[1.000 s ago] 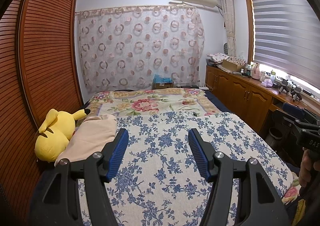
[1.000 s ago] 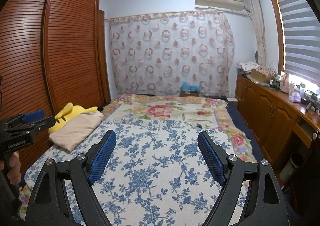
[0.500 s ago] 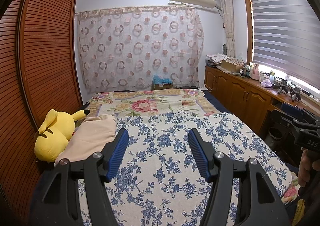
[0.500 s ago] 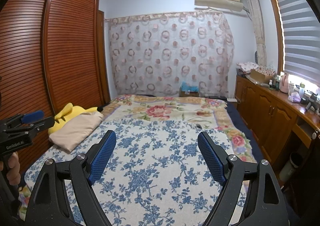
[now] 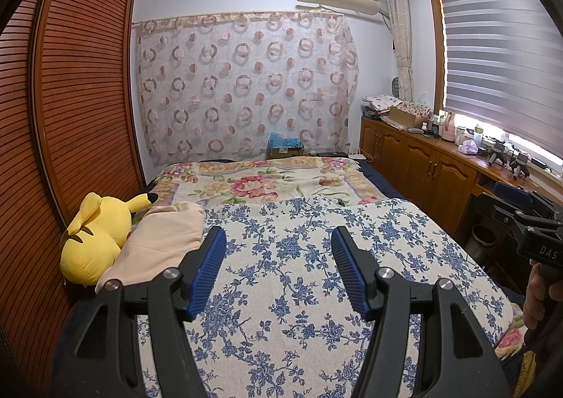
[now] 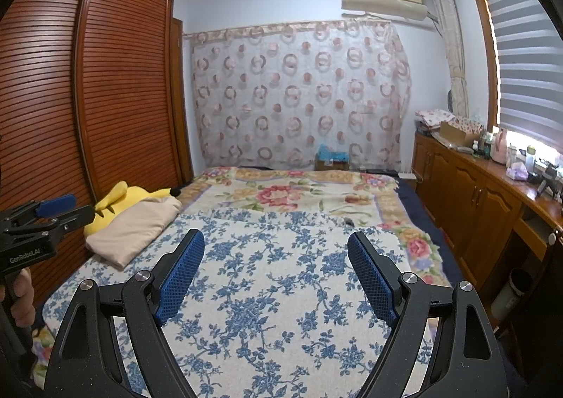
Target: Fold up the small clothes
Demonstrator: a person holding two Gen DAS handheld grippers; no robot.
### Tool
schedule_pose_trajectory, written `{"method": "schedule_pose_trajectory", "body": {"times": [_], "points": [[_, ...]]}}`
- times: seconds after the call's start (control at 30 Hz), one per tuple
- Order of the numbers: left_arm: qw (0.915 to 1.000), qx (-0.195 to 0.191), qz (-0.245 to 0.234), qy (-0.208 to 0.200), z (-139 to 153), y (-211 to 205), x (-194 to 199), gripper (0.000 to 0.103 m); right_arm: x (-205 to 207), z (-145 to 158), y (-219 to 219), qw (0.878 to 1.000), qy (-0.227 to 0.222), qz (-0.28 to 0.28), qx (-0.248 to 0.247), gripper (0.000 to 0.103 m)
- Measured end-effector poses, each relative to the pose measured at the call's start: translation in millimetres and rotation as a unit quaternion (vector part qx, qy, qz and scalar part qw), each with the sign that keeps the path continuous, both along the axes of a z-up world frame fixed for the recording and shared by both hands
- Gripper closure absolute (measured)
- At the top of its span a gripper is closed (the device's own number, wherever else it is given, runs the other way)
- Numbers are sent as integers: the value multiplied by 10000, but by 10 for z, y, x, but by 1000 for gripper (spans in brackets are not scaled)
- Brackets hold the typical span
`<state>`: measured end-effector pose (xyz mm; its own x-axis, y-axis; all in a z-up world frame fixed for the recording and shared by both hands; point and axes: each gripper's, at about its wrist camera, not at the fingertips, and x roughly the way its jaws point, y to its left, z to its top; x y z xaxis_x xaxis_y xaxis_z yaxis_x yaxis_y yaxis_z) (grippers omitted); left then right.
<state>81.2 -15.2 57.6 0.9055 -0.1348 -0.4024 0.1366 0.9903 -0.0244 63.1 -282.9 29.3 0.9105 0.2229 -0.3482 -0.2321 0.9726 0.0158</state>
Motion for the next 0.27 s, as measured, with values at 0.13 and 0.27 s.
{"method": "schedule_pose_trajectory", "body": {"times": [0.13,0.27], "points": [[10000,-11,-5,1,3,-3,1,41,7,4,-2,10000,-2,-5,-4,17],[10000,-11,-18,-2,6,-7,-2,41,4,2,-3,10000,4,-1,-13,17]]}}
